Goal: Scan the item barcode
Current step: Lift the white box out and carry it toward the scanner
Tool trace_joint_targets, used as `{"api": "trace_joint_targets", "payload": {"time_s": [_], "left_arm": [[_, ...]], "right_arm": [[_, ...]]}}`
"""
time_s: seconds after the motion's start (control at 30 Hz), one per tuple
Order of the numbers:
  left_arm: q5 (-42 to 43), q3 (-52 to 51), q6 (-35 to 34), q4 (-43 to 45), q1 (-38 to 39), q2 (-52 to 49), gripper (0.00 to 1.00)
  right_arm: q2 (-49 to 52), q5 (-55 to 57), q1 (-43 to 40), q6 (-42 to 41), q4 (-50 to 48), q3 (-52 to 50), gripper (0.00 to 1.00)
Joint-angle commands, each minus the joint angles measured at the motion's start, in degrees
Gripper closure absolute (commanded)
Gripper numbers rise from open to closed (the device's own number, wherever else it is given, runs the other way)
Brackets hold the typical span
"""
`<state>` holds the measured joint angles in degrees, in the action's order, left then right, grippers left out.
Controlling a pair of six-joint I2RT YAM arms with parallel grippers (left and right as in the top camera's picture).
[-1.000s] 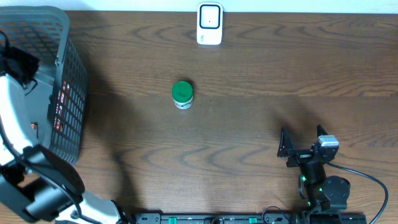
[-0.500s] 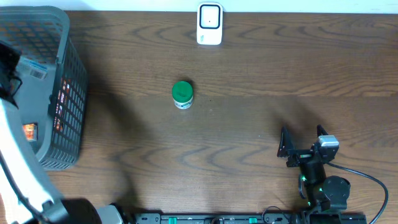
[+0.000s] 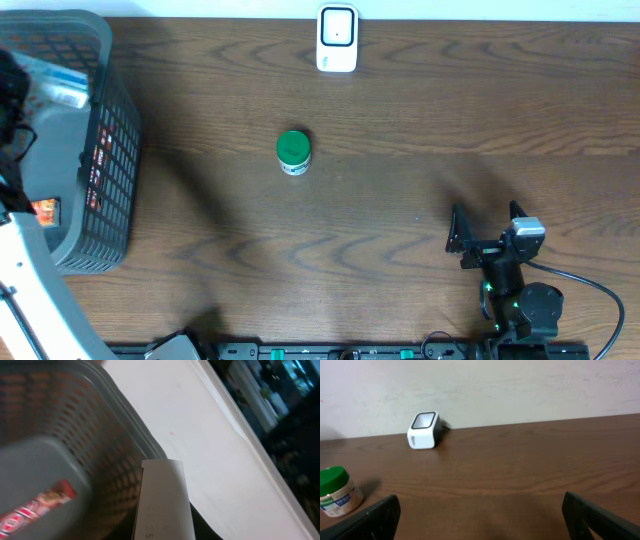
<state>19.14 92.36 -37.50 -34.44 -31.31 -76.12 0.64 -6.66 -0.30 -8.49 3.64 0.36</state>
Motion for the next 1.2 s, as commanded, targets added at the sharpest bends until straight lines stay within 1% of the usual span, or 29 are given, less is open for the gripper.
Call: {"api": "trace_joint_targets", "payload": {"time_s": [0.0, 0.43, 0.93, 1.17], "left_arm": [[5.18, 0.13, -1.88, 0.24, 2.62, -0.81, 0.78], [5.29, 0.13, -1.81, -0.22, 20.9, -4.48, 0.78], [5.25, 0.13, -1.77, -0.59, 44.76, -21.14, 0.77], [3.78, 0.13, -1.79, 2.19, 54.14, -30.05, 0.76]], "right_arm": [[-0.11, -0.28, 0.28, 0.83, 0.24, -0.04, 0.01], [-0.11, -0.28, 0.28, 0.83, 0.24, -0.04, 0.01], [-0.11, -0.28, 0.28, 0.83, 0.24, -0.04, 0.01], [-0.11, -0.28, 0.28, 0.83, 0.24, -0.04, 0.01]]}}
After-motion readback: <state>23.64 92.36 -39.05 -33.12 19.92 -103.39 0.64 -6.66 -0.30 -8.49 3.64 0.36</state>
